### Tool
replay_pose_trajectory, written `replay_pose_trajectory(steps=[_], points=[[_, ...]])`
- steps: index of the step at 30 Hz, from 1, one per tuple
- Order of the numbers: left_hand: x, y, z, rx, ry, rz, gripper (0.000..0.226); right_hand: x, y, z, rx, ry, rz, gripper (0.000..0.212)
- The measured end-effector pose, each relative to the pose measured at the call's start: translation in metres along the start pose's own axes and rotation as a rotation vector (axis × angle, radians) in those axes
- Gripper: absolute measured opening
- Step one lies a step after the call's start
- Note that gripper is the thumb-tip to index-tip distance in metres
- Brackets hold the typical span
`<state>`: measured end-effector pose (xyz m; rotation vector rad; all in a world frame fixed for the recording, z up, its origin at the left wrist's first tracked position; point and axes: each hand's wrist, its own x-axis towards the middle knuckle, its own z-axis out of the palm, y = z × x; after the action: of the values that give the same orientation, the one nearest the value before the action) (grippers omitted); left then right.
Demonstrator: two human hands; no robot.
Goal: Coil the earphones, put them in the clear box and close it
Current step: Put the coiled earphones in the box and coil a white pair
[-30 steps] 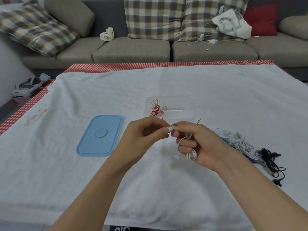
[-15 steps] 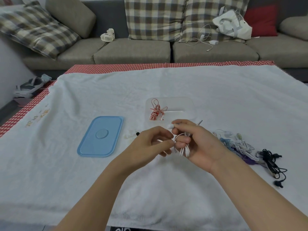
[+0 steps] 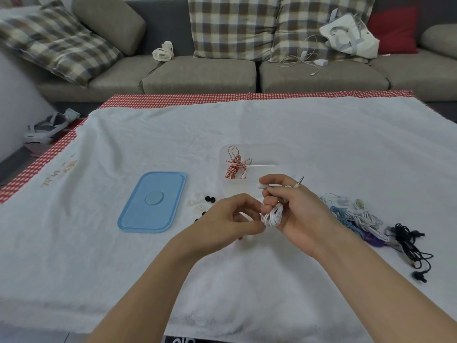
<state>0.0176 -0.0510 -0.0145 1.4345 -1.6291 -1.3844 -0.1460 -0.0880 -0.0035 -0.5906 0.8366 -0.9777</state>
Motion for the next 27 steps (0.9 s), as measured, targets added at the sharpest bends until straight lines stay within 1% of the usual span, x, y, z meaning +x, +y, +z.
replay_pose_trajectory(steps=[2, 3, 4, 6, 8, 11, 13, 15, 17, 21, 24, 25, 27], points=[[0.001, -0.001, 0.000, 0.028, 0.009, -0.008, 0.021, 0.001, 0.000, -0.001, -0.052, 0.026, -0.019, 0.026], [0.001, -0.001, -0.001, 0.040, 0.023, -0.014, 0.019, 0.002, 0.000, -0.002, -0.121, 0.051, -0.041, 0.027], [0.001, -0.002, -0.002, 0.041, 0.043, -0.020, 0.017, 0.001, 0.001, -0.003, -0.239, 0.084, -0.076, 0.027], [0.001, -0.003, -0.005, -0.004, 0.099, -0.034, 0.016, -0.001, 0.002, -0.005, -0.582, 0.135, -0.172, 0.027], [0.000, -0.003, -0.009, -0.088, 0.156, -0.056, 0.018, -0.005, 0.006, -0.006, -0.869, 0.103, -0.254, 0.026], [0.001, -0.004, -0.012, -0.151, 0.219, -0.072, 0.017, -0.006, 0.015, -0.006, -1.084, 0.002, -0.335, 0.021], [0.002, -0.007, -0.014, -0.164, 0.245, -0.076, 0.017, -0.005, 0.018, -0.006, -1.128, -0.005, -0.370, 0.015], [0.002, -0.009, -0.016, -0.169, 0.252, -0.070, 0.017, -0.004, 0.019, -0.006, -1.107, 0.002, -0.382, 0.010], [0.001, -0.009, -0.019, -0.179, 0.260, -0.062, 0.017, -0.004, 0.020, -0.004, -1.067, -0.022, -0.368, 0.009], [0.000, -0.009, -0.022, -0.174, 0.264, -0.062, 0.015, -0.002, 0.020, -0.001, -1.085, -0.046, -0.346, 0.002], [0.001, -0.009, -0.025, -0.162, 0.288, -0.069, 0.011, -0.001, 0.021, 0.001, -1.017, -0.060, -0.311, 0.009], [0.002, -0.011, -0.027, -0.105, 0.321, -0.074, 0.010, -0.001, 0.021, 0.002, -0.981, -0.051, -0.299, 0.011], [0.003, -0.021, -0.033, 0.163, 0.449, -0.094, 0.009, -0.001, 0.021, 0.003, -0.918, -0.020, -0.269, 0.014]])
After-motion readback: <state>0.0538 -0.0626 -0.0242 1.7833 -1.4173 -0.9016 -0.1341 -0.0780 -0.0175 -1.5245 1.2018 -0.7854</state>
